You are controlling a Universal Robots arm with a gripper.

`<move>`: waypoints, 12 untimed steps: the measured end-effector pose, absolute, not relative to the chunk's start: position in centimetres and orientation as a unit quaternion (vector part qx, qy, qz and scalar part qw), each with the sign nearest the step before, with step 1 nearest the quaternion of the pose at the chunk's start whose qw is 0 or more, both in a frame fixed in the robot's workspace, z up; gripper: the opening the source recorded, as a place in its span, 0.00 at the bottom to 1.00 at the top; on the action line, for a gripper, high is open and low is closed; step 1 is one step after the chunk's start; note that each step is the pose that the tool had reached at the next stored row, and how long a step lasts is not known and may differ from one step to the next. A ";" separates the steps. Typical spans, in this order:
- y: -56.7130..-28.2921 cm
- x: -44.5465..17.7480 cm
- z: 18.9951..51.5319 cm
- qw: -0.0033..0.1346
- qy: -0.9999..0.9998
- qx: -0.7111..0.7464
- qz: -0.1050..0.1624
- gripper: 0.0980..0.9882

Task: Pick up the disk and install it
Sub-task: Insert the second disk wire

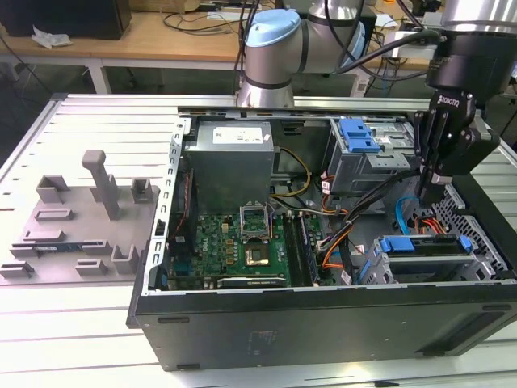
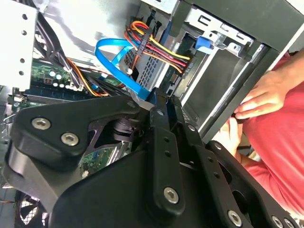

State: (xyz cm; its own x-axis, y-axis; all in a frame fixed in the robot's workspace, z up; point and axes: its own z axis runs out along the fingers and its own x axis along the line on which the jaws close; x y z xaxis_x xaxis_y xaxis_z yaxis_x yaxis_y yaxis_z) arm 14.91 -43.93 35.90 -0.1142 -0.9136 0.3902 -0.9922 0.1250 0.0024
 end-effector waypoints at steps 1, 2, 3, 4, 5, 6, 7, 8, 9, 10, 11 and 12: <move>-43.9 14.9 35.8 0.152 -0.735 0.647 0.133 0.12; -43.9 14.9 35.8 0.153 -0.735 0.646 0.134 0.12; -43.9 14.9 35.7 0.154 -0.735 0.646 0.135 0.12; -43.9 14.9 35.6 0.155 -0.736 0.645 0.136 0.12; -43.9 14.9 35.6 0.156 -0.736 0.645 0.137 0.12; -43.9 14.9 35.5 0.157 -0.736 0.644 0.137 0.12; -43.9 14.9 35.5 0.157 -0.736 0.644 0.137 0.11; -43.9 14.9 35.5 0.157 -0.736 0.644 0.138 0.07; -44.8 14.9 35.4 0.157 -0.736 0.644 0.138 0.07; -45.9 14.9 35.4 0.144 -0.739 0.644 0.137 0.07; -46.1 14.9 35.4 0.139 -0.740 0.644 0.137 0.07; -46.3 14.9 35.4 0.134 -0.741 0.644 0.137 0.07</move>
